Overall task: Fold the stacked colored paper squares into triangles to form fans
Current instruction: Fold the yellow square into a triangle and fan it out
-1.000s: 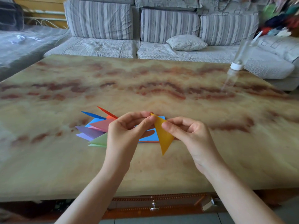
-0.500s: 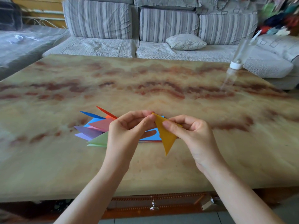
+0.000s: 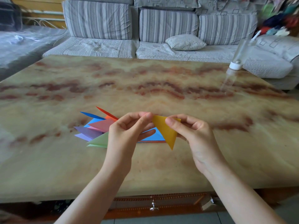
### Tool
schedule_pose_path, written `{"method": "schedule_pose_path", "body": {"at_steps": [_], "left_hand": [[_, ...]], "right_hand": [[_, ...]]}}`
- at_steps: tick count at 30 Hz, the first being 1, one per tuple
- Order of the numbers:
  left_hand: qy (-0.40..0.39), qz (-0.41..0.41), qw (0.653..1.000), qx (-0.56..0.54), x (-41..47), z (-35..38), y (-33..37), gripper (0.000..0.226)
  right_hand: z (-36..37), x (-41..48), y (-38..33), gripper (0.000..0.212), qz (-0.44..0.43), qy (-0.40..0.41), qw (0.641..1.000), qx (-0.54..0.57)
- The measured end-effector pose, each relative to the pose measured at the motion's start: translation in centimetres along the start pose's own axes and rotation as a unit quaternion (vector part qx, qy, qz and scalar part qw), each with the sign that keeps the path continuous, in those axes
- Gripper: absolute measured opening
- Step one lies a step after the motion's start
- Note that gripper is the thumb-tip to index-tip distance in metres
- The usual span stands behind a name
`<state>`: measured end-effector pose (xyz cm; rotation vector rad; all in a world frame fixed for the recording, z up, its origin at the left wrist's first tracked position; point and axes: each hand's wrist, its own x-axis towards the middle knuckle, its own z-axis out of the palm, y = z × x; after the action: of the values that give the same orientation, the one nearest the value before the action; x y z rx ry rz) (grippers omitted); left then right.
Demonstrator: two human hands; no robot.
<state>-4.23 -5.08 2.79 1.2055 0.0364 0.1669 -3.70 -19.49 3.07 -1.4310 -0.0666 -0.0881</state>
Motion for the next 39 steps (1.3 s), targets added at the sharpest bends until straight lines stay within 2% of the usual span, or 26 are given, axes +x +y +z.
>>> {"method": "schedule_pose_path", "body": {"at_steps": [7, 10, 12, 15, 19, 27, 31, 36, 39], "left_hand": [[-0.027, 0.022, 0.998, 0.045, 0.0, 0.0, 0.1, 0.007], [-0.06, 0.061, 0.989, 0.117, 0.2, -0.3, 0.1, 0.024], [-0.066, 0.082, 0.981, 0.165, 0.3, -0.4, -0.1, 0.016], [-0.054, 0.082, 0.985, 0.139, 0.3, -0.3, -0.4, 0.007], [-0.028, 0.075, 0.991, 0.103, 0.5, -0.6, -0.4, 0.009], [-0.017, 0.064, 0.993, 0.094, 0.2, -0.3, -0.5, 0.014], [-0.005, 0.07, 0.992, 0.103, 0.1, -0.1, -0.8, 0.006], [0.019, 0.071, 0.991, 0.111, 0.2, -0.3, -0.9, 0.004], [0.013, 0.067, 0.992, 0.106, 0.1, -0.3, -0.8, 0.003]], "right_hand": [[-0.1, 0.0, -0.1, 0.002, -0.027, -0.002, 0.999, -0.016], [-0.2, 0.0, 0.1, 0.005, -0.037, -0.019, 0.999, -0.033], [-0.3, -0.1, 0.2, 0.005, -0.042, -0.027, 0.998, -0.043], [-0.2, -0.2, 0.1, 0.002, -0.033, -0.031, 0.998, -0.036], [-0.5, 0.0, -0.1, 0.017, -0.005, -0.03, 0.999, -0.015], [-0.4, 0.1, -0.3, 0.018, -0.033, 0.004, 0.999, -0.026], [-0.6, 0.1, -0.1, 0.017, -0.022, 0.011, 0.999, -0.031], [-0.8, 0.1, 0.1, 0.033, 0.025, -0.022, 0.999, -0.035], [-0.9, 0.3, 0.1, 0.02, 0.029, -0.009, 0.999, -0.031]]}}
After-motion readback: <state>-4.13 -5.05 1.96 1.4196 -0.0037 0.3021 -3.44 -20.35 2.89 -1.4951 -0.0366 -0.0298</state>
